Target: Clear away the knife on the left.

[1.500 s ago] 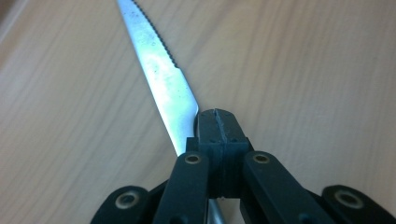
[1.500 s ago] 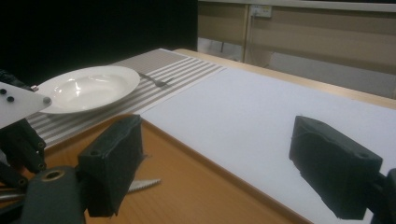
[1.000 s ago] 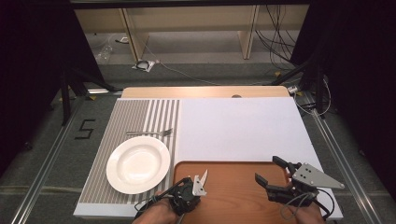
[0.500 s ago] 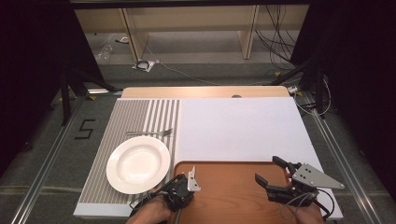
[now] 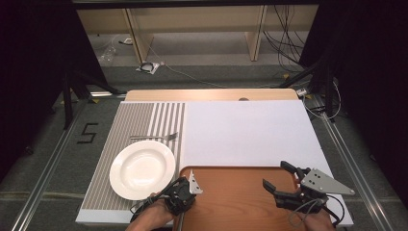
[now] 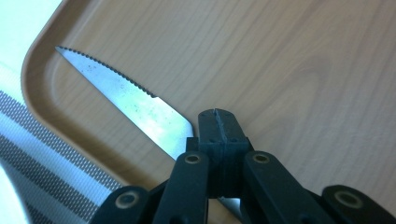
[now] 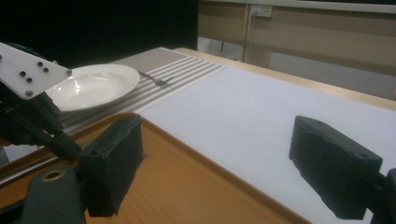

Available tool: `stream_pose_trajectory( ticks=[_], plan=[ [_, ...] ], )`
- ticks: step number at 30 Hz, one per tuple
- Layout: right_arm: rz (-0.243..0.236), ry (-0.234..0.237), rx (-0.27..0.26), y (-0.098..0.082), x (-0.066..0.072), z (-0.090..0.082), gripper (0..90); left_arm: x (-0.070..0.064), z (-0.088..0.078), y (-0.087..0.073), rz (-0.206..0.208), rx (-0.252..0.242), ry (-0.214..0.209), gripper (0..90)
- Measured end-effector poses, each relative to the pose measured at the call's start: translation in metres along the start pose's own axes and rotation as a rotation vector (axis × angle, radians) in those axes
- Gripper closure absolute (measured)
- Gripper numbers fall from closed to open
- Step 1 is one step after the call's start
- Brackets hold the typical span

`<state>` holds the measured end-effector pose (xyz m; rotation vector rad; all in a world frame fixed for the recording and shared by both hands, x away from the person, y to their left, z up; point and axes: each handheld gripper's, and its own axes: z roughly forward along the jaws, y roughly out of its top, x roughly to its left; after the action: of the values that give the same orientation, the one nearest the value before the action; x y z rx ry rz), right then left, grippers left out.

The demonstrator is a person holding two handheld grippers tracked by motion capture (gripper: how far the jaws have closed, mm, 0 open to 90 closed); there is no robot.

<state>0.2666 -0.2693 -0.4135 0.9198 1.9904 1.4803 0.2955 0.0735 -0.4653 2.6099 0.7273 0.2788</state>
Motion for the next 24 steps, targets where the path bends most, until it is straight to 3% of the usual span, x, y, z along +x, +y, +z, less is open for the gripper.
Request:
stream_pose_trajectory(
  ticks=[3, 15, 19, 21, 22, 24],
  plan=[
    [0.001, 0.0, 0.001, 0.0, 0.0, 0.0, 18.5, 0.002, -0.001, -0.001, -0.011, 0.019, 0.017, 89.3],
    [-0.003, 0.0, 0.001, 0.0, 0.0, 0.0, 18.5, 0.006, -0.004, -0.002, -0.03, 0.027, 0.003, 88.7],
    [-0.003, 0.0, 0.001, 0.0, 0.0, 0.0, 18.5, 0.01, -0.01, -0.002, -0.049, -0.009, -0.007, 78.1],
    [-0.003, 0.001, 0.0, 0.0, 0.0, 0.0, 18.5, 0.012, -0.013, -0.001, -0.068, -0.021, -0.013, 63.3],
    [-0.003, 0.001, 0.0, 0.0, 0.0, 0.0, 18.5, 0.013, -0.015, -0.001, -0.073, -0.034, -0.013, 63.3],
    [-0.003, 0.001, 0.0, 0.0, 0.0, 0.0, 18.6, 0.016, -0.019, 0.0, -0.082, -0.046, -0.022, 54.4]
  ],
)
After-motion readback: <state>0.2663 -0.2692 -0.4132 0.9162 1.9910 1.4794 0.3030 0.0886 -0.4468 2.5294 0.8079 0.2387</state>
